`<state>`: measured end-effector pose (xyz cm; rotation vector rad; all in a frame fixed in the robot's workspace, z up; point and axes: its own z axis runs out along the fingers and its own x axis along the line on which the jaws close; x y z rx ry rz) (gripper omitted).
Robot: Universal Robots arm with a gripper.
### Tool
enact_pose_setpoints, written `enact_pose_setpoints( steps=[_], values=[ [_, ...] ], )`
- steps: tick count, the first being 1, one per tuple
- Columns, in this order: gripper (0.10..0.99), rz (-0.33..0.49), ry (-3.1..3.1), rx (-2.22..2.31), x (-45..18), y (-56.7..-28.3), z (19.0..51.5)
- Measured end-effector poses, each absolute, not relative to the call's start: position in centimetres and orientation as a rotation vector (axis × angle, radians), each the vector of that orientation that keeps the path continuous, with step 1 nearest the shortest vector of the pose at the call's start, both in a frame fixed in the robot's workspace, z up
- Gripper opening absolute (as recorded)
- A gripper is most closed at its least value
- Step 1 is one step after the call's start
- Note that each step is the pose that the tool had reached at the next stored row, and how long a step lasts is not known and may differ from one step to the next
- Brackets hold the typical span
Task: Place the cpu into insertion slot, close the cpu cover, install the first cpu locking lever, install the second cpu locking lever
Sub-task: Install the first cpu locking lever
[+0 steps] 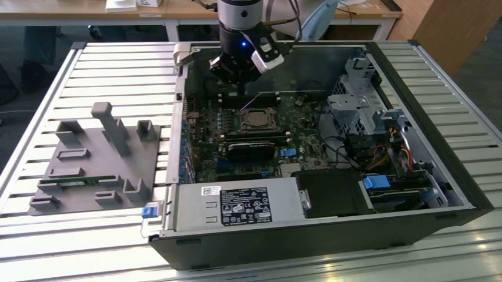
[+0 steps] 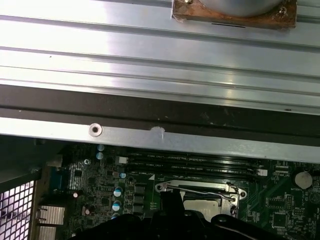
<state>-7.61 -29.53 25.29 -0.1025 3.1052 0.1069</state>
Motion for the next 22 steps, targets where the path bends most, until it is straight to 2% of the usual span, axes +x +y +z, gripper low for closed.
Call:
enact_pose_setpoints(
  steps=[7,12,22],
  values=[
    [0.106,0.107,3.105,-0.102,-6.7,-29.5,25.2],
    [0.106,0.158,3.102,-0.102,-6.6,-29.5,24.9],
    [0.106,0.158,3.102,-0.102,-5.3,-29.5,24.0]
  ],
)
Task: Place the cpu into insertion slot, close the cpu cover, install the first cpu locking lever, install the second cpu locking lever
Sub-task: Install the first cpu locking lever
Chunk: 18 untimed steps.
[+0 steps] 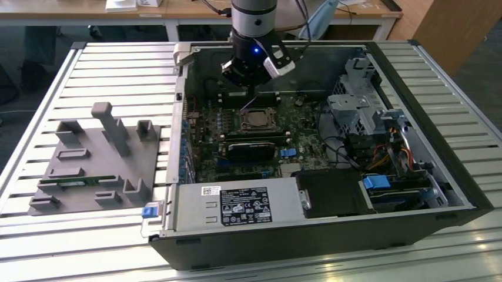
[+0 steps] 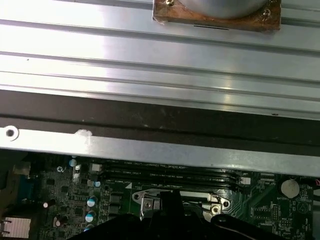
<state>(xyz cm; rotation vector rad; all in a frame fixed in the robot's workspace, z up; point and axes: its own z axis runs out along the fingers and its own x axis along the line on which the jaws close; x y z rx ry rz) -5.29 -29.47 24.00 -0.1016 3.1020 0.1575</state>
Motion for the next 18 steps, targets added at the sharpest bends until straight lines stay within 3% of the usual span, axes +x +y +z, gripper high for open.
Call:
enact_pose_setpoints(
  steps=[18],
  values=[
    [0.106,0.158,3.102,-0.102,-3.8,-29.2,23.1]
  ],
)
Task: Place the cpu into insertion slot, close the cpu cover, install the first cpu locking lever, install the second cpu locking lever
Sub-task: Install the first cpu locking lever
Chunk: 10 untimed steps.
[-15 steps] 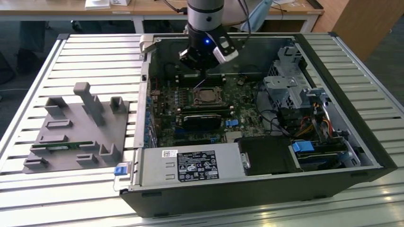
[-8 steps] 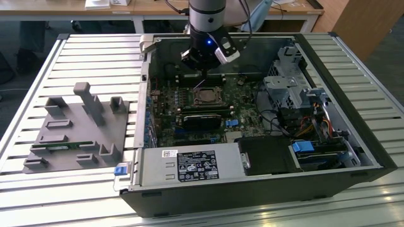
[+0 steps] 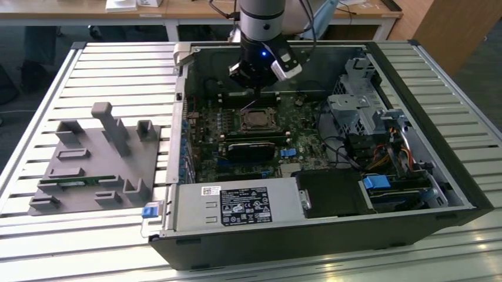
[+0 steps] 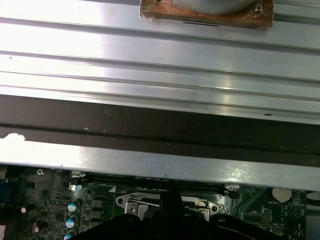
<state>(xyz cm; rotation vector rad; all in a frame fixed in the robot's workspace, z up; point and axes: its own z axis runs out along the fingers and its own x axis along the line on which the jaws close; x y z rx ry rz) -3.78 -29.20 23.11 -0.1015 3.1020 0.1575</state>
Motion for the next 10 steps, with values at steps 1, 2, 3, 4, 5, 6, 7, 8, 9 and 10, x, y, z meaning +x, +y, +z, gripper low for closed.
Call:
enact_pose_setpoints(
  steps=[1,2,3,4,5,6,7,8,9,10],
  values=[
    [0.106,0.158,3.102,-0.102,-3.7,-29.2,23.0],
    [0.106,0.158,3.102,-0.102,-3.6,-29.1,23.0],
    [0.106,0.158,3.102,-0.102,-3.5,-29.1,22.9],
    [0.106,0.158,3.102,-0.102,-3.4,-29.1,22.8],
    [0.106,0.158,3.102,-0.102,-3.2,-29.1,22.7],
    [0.106,0.158,3.103,-0.101,-3.1,-29.1,22.6],
    [0.106,0.158,3.103,-0.102,-3.0,-29.1,22.4],
    [0.106,0.158,3.103,-0.101,-2.9,-29.1,22.3],
    [0.106,0.158,3.104,-0.102,-2.8,-29.1,22.2],
    [0.106,0.158,3.104,-0.102,-2.7,-29.1,22.0]
  ],
)
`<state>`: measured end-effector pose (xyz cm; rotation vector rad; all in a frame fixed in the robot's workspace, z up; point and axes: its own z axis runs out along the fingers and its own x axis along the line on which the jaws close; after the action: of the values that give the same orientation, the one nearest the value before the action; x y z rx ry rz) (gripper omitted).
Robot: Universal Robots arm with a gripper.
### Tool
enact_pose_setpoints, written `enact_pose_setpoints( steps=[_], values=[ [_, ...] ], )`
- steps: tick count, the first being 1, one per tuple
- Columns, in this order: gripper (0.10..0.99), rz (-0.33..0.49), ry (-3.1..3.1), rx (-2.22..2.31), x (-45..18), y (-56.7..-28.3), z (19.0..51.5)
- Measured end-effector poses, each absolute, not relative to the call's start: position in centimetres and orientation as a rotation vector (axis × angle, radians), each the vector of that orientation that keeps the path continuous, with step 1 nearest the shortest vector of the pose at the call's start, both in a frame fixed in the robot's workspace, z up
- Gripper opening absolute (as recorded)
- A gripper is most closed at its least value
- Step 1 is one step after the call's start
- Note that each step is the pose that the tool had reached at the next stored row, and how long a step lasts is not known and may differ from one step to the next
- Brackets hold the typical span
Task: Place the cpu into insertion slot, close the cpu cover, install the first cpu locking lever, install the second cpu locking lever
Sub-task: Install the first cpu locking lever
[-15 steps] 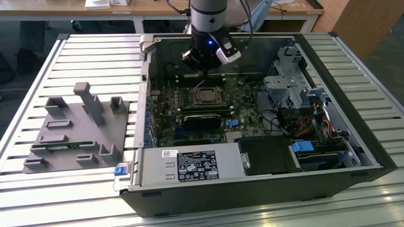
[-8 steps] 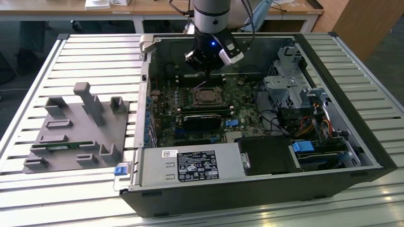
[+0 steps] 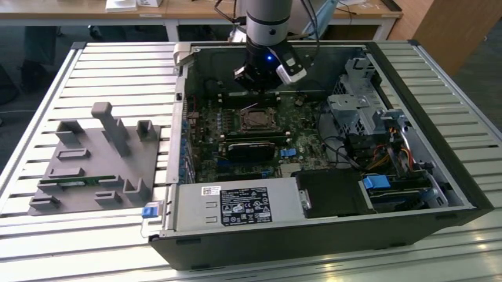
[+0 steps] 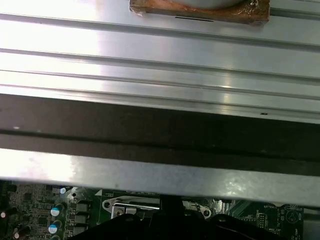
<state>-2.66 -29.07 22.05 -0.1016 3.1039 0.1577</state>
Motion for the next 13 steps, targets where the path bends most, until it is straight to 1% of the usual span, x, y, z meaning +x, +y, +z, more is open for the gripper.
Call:
enact_pose_setpoints(
  steps=[13],
  values=[
    [0.106,0.158,3.107,-0.101,-2.1,-29.0,20.2]
  ],
)
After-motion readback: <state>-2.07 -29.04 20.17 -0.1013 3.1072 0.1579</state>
